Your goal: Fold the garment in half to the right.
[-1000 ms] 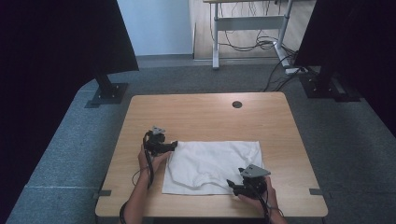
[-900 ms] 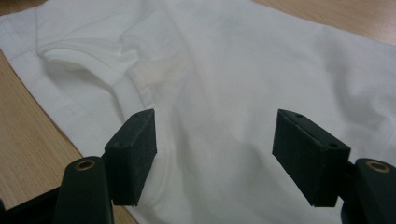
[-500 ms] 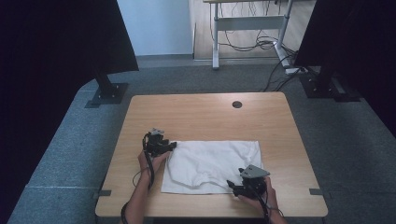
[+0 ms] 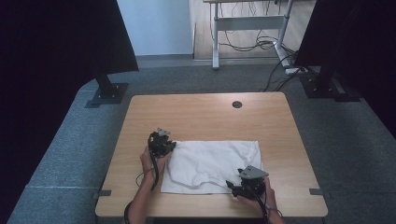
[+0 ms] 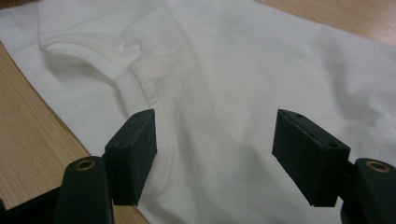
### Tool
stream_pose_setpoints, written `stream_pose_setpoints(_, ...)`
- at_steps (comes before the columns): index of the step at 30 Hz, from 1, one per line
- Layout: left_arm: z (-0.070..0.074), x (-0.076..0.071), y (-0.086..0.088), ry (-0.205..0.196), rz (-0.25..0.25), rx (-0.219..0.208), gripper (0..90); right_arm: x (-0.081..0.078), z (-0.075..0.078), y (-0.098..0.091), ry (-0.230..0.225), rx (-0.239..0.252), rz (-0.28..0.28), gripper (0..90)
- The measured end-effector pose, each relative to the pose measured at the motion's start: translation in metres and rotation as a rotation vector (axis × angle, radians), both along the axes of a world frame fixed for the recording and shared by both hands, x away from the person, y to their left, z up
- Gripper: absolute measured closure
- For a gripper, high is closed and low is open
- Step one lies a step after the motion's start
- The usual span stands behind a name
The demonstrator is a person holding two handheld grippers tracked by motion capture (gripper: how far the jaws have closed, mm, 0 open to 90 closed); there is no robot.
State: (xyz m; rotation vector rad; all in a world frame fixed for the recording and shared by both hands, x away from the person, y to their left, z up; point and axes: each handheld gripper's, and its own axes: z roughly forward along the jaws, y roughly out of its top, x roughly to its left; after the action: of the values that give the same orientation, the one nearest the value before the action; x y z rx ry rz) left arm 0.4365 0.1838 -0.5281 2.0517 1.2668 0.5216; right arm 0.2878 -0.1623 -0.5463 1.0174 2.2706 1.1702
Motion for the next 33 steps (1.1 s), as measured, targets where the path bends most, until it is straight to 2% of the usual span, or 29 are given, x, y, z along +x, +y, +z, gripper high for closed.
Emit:
stream_pose_setpoints(4,0.008,-0.003,-0.004,-0.016,0.0,0.019,79.9,-0.002,0.004,0.007,-0.015,0.021,0.013,30.4)
stream_pose_setpoints(7,0.012,-0.005,-0.005,-0.021,-0.003,0.023,80.0,-0.002,0.005,0.018,-0.007,0.044,0.036,30.6)
stream_pose_setpoints(15,0.015,-0.006,-0.007,-0.016,-0.011,0.044,80.0,-0.004,0.007,0.066,0.017,0.067,0.146,32.9)
stream_pose_setpoints(25,0.011,-0.005,-0.007,-0.005,-0.009,0.046,79.7,0.008,0.008,0.152,0.062,0.013,0.304,33.6)
stream_pose_setpoints(29,0.009,-0.005,-0.006,-0.001,-0.011,0.049,79.5,0.01,0.002,0.181,0.096,-0.022,0.341,33.3)
stream_pose_setpoints(33,0.008,-0.005,-0.005,0.003,-0.011,0.045,79.4,0.011,-0.002,0.2,0.119,-0.047,0.354,32.7)
